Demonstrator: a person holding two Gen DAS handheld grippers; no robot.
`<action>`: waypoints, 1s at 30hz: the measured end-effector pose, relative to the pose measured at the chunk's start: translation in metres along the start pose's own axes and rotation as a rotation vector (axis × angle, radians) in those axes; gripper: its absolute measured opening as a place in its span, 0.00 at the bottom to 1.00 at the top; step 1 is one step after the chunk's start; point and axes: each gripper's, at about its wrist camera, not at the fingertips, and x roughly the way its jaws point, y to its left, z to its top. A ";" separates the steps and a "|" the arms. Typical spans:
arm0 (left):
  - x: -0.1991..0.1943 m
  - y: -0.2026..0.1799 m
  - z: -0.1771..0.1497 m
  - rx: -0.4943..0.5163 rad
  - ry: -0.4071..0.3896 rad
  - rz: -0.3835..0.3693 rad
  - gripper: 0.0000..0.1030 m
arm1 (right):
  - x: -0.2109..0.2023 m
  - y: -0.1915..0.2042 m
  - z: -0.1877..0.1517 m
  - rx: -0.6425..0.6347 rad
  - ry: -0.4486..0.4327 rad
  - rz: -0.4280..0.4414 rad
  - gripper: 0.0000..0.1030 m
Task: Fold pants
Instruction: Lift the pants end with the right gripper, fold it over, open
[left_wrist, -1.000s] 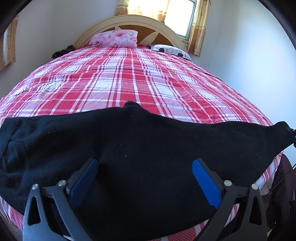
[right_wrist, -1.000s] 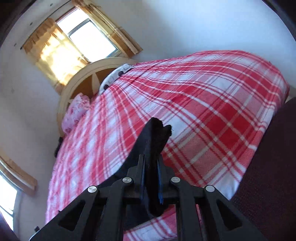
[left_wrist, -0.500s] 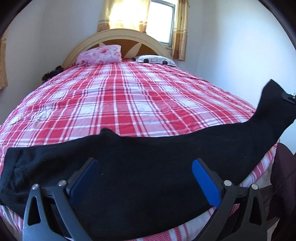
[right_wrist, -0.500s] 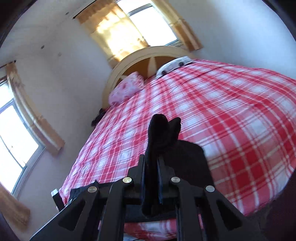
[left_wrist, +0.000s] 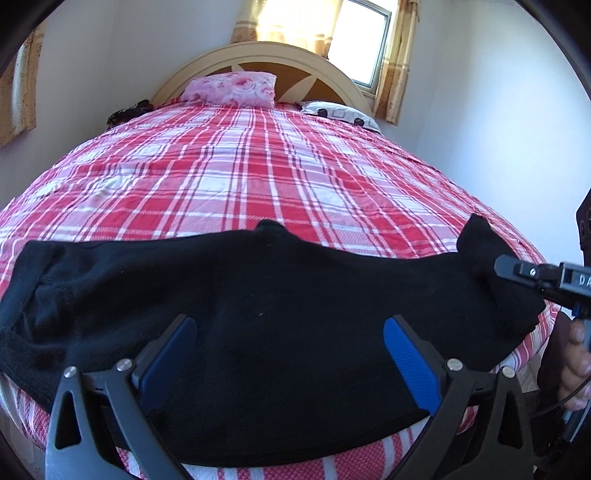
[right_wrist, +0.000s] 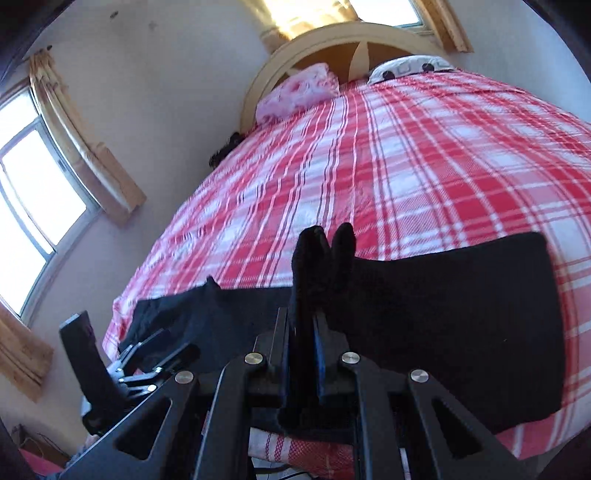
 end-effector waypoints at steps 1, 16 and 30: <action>0.001 0.001 -0.001 -0.004 0.003 0.000 1.00 | 0.007 0.002 -0.002 -0.014 0.009 -0.009 0.11; 0.006 -0.007 -0.008 0.010 0.030 -0.021 1.00 | 0.069 0.032 -0.037 -0.185 0.146 -0.047 0.13; 0.015 -0.071 0.011 0.165 0.039 -0.114 1.00 | -0.046 -0.029 -0.019 -0.220 -0.026 -0.209 0.56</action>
